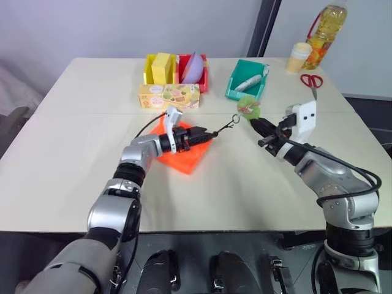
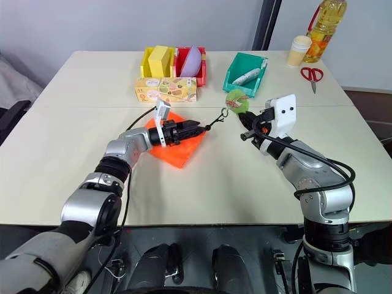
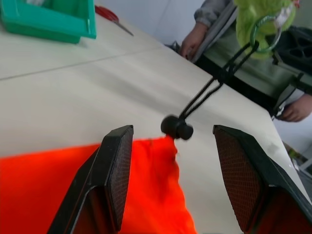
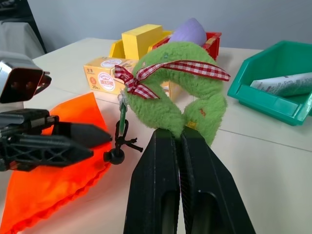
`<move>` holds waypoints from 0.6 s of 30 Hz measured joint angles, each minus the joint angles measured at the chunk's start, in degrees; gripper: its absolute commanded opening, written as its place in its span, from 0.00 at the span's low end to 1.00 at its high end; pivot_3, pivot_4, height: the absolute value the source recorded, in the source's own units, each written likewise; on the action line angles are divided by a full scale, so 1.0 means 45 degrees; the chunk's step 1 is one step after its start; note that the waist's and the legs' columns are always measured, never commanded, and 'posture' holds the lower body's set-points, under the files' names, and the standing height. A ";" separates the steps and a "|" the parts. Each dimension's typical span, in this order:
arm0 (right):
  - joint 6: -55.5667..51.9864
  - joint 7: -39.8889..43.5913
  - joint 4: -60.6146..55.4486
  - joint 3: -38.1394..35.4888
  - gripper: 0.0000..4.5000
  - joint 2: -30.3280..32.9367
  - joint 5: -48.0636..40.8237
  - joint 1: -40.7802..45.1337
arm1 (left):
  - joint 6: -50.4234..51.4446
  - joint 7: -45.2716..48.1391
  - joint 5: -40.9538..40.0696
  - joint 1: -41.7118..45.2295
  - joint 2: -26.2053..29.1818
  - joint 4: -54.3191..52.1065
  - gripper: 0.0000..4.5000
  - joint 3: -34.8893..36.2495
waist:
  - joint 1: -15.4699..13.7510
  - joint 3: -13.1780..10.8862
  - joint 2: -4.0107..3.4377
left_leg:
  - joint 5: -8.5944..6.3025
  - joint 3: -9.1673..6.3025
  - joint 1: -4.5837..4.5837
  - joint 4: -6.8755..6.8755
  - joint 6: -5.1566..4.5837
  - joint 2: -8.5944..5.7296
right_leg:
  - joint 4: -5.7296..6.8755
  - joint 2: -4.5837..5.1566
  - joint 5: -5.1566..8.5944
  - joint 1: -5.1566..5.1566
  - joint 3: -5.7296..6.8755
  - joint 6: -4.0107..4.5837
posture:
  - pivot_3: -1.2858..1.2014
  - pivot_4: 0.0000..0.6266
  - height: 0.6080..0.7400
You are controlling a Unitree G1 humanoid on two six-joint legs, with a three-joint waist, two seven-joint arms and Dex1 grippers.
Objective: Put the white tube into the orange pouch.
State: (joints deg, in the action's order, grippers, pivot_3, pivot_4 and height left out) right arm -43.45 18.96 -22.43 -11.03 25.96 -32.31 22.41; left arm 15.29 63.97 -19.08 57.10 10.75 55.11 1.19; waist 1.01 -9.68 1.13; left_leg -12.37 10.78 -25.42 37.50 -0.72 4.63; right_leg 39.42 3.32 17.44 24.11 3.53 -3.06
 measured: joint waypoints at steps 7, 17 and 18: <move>0.0005 0.0127 -0.0018 0.0012 0.00 0.0000 0.0009 0.0000 | -0.0763 0.0113 0.0735 0.0462 -0.0225 0.0557 0.61 -0.0070 | -0.0012 0.0000 0.0000 | -0.0001 -0.0001 -0.0004 0.0002 -0.0001 -0.0001 | 0.0000 0.0003 0.0000 0.0000 0.0000 0.0000 | 0.52 0.24 0.90; 0.0009 0.0175 -0.0018 0.0033 0.00 0.0000 0.0018 0.0000 | -0.1308 -0.0002 0.1095 0.0751 -0.0525 0.1359 0.61 -0.0005 | 0.0001 0.0000 0.0000 | -0.0001 -0.0003 -0.0004 0.0003 -0.0001 0.0001 | 0.0001 0.0000 0.0000 0.0001 -0.0001 0.0000 | 0.52 0.24 0.90; 0.0009 0.0182 -0.0018 0.0033 0.00 0.0000 0.0018 0.0000 | -0.1335 -0.0006 0.1113 0.0755 -0.0533 0.1437 0.56 -0.0003 | 0.0001 0.0000 0.0000 | -0.0001 -0.0003 -0.0003 0.0003 -0.0001 0.0001 | 0.0001 0.0000 0.0000 0.0001 -0.0001 0.0000 | 0.52 0.24 0.90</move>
State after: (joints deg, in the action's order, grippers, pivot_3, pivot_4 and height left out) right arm -43.41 19.78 -22.51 -10.89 25.96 -32.23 22.41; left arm 9.28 63.94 -14.07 60.50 8.35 61.58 1.18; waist 1.01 -9.68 1.13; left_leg -12.38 10.76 -25.44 37.51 -0.73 4.64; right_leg 39.42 3.32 17.44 24.12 3.53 -3.06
